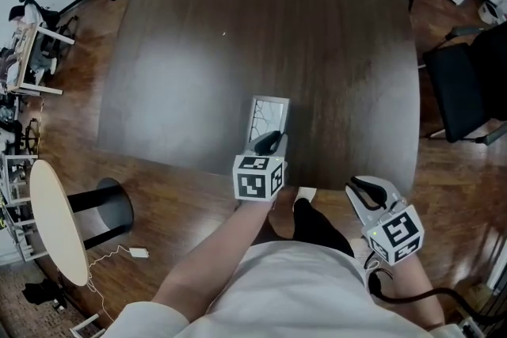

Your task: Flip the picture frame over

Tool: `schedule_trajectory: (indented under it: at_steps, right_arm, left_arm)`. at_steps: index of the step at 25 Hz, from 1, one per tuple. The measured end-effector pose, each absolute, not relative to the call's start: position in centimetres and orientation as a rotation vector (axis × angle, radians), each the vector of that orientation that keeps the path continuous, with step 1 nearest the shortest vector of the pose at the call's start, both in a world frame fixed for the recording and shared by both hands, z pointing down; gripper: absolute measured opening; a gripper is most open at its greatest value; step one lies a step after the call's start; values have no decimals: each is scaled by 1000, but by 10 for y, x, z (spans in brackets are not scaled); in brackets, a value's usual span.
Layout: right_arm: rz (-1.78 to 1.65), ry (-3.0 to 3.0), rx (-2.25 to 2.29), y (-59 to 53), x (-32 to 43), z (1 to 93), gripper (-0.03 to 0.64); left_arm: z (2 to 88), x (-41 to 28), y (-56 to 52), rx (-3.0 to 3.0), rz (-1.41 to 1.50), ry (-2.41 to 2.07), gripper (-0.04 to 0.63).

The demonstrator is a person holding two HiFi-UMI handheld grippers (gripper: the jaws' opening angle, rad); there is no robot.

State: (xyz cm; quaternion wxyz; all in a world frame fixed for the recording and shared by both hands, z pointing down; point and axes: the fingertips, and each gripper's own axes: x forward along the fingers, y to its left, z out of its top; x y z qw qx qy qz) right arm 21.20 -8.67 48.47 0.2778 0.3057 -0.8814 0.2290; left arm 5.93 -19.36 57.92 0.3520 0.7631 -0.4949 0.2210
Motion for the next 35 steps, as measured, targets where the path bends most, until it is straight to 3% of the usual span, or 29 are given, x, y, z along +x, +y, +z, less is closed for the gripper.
schedule_trajectory:
  at_steps: [11,19,26,35]
  right_arm:
    - [552,-2287,977,-86,176,458,55]
    - [546,-2194,1040,-79,150,448,55]
    - [548,-2136,1095,-79,136,443,55]
    - [604,-2090,1080,-73,111,463,57]
  left_arm:
    - [536,73,-199,1858,-163,-636,63]
    - [541,54,-207,1592,-503,-309,63]
    - [544,28,-211,1549,-589,-175,67]
    - [554,14,-211,1650,-421,-123,75]
